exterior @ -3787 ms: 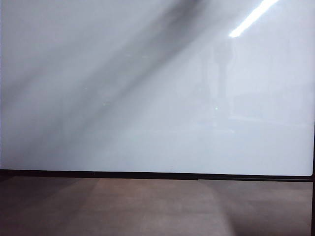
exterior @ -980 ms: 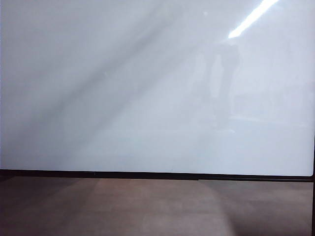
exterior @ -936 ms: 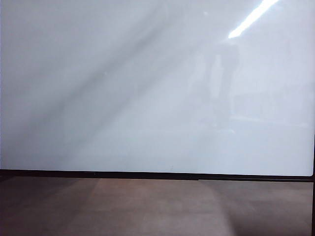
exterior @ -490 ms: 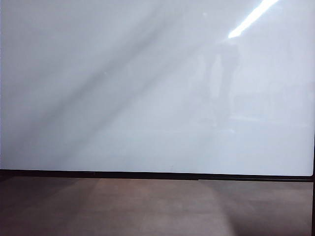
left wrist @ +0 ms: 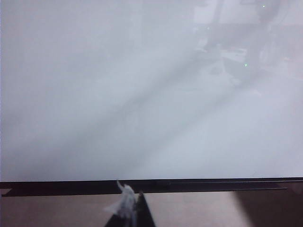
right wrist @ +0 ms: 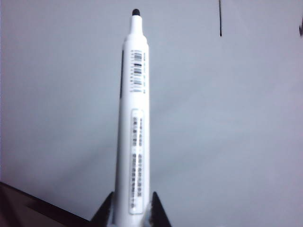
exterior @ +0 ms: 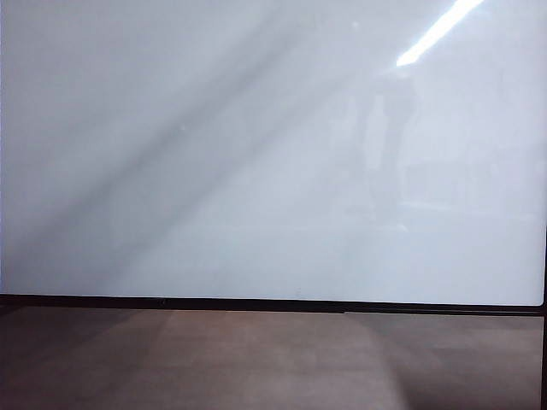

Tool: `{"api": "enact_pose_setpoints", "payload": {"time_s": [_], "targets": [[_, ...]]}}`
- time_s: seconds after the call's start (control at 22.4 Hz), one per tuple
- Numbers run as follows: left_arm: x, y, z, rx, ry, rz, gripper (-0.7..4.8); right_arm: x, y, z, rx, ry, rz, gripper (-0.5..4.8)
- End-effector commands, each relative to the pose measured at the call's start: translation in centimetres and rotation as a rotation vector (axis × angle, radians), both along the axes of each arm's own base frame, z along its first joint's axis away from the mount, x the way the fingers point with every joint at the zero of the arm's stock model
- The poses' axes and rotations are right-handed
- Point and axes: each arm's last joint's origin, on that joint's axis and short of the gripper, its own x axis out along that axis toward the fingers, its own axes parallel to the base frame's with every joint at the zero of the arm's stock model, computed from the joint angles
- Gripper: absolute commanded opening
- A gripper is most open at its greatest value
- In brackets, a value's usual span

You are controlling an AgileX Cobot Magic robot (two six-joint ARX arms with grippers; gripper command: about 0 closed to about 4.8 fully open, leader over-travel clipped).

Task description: Reach to the right to find the marker pen, pick it up, and write the number 17 on the whiteboard.

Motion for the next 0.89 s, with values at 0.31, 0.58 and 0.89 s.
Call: {"api": "enact_pose_setpoints", "payload": {"time_s": [0.31,0.58,0.89], "targets": [[0.0,0.0,0.1,0.0,-0.013,0.0,-0.05,-1.5,-6.2,-2.3,-0.159,0.029,-0.215,-0.05],[0.0,0.0,0.1,0.001,-0.013,-0.007,-0.05,-5.3,-11.2,-7.5,-0.125,0.057,-0.339,-0.05],[0.0,0.0,0.1,0.001,-0.013,-0.007,-0.05,-10.0,-14.5,-14.9,-0.074,0.016,-0.487,-0.05]]}}
